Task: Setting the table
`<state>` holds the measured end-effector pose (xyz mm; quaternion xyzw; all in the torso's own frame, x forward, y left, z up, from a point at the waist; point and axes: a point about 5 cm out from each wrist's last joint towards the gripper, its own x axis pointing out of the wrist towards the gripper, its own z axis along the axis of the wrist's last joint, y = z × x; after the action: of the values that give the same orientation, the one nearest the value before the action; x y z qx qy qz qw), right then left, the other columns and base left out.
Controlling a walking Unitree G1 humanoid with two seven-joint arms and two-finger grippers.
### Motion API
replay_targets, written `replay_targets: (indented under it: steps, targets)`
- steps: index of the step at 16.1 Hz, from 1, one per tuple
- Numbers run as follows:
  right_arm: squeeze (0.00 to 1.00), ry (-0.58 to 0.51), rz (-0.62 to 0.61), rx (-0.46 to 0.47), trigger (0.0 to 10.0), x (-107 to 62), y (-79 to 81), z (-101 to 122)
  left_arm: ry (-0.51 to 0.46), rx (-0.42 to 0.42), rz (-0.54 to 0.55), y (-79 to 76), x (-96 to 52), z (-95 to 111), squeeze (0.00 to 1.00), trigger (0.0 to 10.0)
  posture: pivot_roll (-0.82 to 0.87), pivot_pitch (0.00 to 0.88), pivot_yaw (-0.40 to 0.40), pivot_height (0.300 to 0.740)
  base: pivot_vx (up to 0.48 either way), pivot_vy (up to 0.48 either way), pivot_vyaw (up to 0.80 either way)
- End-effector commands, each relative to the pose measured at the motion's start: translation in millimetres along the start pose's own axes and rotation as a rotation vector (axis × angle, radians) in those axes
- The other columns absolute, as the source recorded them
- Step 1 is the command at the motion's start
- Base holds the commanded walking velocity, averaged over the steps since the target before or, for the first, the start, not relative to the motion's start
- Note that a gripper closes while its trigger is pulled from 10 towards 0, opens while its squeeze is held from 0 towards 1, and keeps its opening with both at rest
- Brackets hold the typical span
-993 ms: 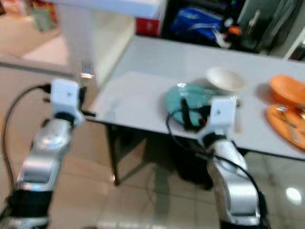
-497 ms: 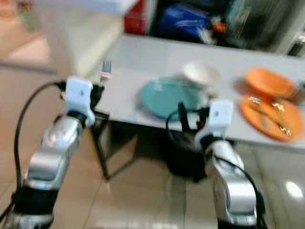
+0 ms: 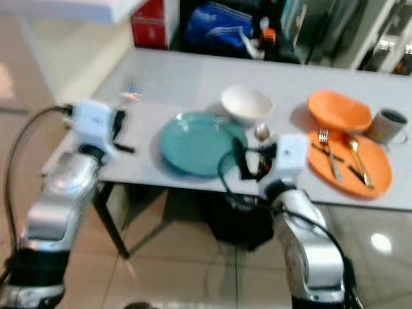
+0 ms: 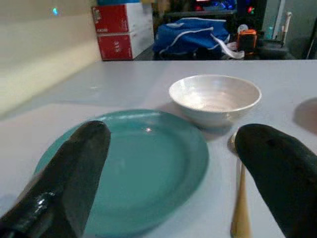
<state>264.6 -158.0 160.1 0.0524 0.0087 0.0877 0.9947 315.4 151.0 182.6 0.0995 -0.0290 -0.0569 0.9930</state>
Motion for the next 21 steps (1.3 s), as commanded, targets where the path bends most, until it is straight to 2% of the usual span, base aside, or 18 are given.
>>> replay_targets:
  steps: [1, 4, 7, 8, 10, 12, 16, 18, 21]
  targets:
    - [0.00, -0.017, -0.019, -0.014, 10.0, -3.7, -6.6, 5.1, -0.020, -0.007, -0.038, -11.2, 2.5, 6.2, 0.00, 10.0, 0.01, 0.000, -0.039, 0.740, 0.352, 0.000, 0.00]
    - [0.00, -0.013, -0.014, -0.018, 10.0, -3.8, -6.5, 4.8, -0.021, -0.024, -0.048, -12.2, 2.8, 6.5, 0.00, 10.0, 0.01, 0.000, -0.039, 0.740, 0.232, 0.000, 0.00]
    - [0.00, 0.008, 0.029, -0.028, 10.0, -5.7, -3.6, 4.0, 0.074, -0.007, -0.024, -11.6, 5.3, -2.5, 0.00, 10.0, 0.01, 0.000, -0.041, 0.740, 0.000, 0.000, 0.00]
    - [0.00, 0.018, 0.163, -0.016, 10.0, -10.9, 6.4, 6.8, 0.129, 0.032, 0.009, -3.6, 9.1, -8.3, 0.00, 10.0, 0.01, 0.000, -0.041, 0.740, 0.000, 0.000, 0.00]
    - [0.00, 0.015, 0.278, -0.001, 10.0, -16.6, 15.1, 10.8, 0.135, 0.032, 0.030, 4.1, 14.7, -7.1, 0.00, 10.0, 0.01, 0.000, -0.041, 0.740, 0.000, 0.000, 0.00]
    - [0.00, 0.058, 0.358, -0.026, 10.0, -20.8, 21.5, 9.6, 0.167, 0.080, 0.064, 20.6, 27.2, -6.8, 0.00, 10.0, 0.01, 0.011, -0.043, 0.740, 0.000, 0.000, 0.00]
    - [0.00, 0.091, 0.394, -0.020, 10.0, -26.3, 24.6, 8.3, 0.299, 0.038, 0.005, 27.9, 41.3, -33.1, 0.00, 10.0, -0.01, 0.030, -0.043, 0.740, 0.000, 0.000, 0.00]
    - [0.00, 0.102, 0.448, -0.049, 10.0, -29.2, 29.0, 12.1, 0.314, -0.062, -0.011, 23.8, 50.0, -39.0, 0.00, 10.0, -0.03, 0.042, -0.045, 0.740, 0.000, 0.000, 0.00]
    - [0.00, 0.109, 0.445, -0.067, 10.0, -30.3, 28.3, 12.7, 0.324, -0.075, -0.003, 22.5, 61.8, -43.4, 0.00, 10.0, -0.04, 0.055, -0.049, 0.740, 0.000, 0.000, 0.00]
